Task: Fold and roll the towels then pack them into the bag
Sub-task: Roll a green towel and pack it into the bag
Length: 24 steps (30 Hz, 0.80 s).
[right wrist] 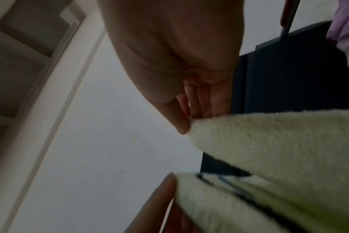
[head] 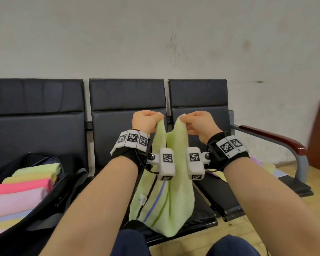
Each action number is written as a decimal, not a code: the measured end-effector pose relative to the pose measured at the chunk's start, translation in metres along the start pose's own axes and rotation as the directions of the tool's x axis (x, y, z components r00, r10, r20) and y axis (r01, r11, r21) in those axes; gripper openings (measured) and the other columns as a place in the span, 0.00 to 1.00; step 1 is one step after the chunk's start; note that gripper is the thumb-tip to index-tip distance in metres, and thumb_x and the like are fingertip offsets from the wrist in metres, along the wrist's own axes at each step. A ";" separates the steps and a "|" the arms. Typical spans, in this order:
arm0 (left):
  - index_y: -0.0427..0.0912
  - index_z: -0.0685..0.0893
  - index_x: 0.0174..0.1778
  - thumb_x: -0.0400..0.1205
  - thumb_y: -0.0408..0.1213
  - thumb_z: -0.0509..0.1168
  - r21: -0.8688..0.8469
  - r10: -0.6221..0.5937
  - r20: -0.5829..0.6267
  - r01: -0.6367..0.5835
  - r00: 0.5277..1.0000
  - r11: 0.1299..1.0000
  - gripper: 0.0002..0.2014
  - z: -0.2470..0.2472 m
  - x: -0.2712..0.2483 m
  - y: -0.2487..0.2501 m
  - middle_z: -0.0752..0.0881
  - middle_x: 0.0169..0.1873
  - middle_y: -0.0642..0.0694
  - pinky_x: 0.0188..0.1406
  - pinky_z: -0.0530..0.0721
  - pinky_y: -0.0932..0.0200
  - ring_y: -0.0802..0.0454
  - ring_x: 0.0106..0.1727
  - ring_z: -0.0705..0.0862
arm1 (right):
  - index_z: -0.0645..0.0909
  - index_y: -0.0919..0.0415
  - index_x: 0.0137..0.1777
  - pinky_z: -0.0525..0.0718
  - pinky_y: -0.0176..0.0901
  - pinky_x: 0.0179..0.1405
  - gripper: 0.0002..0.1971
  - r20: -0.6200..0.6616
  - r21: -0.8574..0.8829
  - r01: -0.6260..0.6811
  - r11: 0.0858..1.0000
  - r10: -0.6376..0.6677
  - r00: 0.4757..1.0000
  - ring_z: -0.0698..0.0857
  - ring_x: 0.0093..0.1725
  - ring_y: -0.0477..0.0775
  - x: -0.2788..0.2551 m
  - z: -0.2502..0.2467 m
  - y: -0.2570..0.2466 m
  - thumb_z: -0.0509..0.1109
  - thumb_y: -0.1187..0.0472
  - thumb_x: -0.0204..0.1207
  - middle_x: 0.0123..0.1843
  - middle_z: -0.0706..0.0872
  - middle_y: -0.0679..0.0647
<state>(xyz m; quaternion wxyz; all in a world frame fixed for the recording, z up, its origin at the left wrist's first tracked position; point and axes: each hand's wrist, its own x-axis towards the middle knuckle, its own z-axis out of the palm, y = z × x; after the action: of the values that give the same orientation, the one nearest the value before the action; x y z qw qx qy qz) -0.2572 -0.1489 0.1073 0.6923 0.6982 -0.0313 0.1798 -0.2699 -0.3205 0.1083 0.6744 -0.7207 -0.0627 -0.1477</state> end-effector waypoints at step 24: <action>0.42 0.89 0.55 0.71 0.31 0.77 0.204 0.247 0.196 -0.285 0.949 0.936 0.16 0.023 -0.007 -0.016 0.90 0.51 0.47 0.58 0.85 0.55 0.54 0.54 0.87 | 0.83 0.71 0.53 0.86 0.50 0.48 0.20 0.211 0.181 -0.099 0.978 0.060 0.976 0.87 0.54 0.61 -0.019 0.012 -0.003 0.52 0.83 0.73 0.50 0.86 0.65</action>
<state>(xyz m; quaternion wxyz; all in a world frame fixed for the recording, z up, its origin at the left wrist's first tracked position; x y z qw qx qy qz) -0.2541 -0.1718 0.0910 0.5709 0.7754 -0.1628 0.2151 -0.2869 -0.3069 0.1046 0.7356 -0.6662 -0.1163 -0.0391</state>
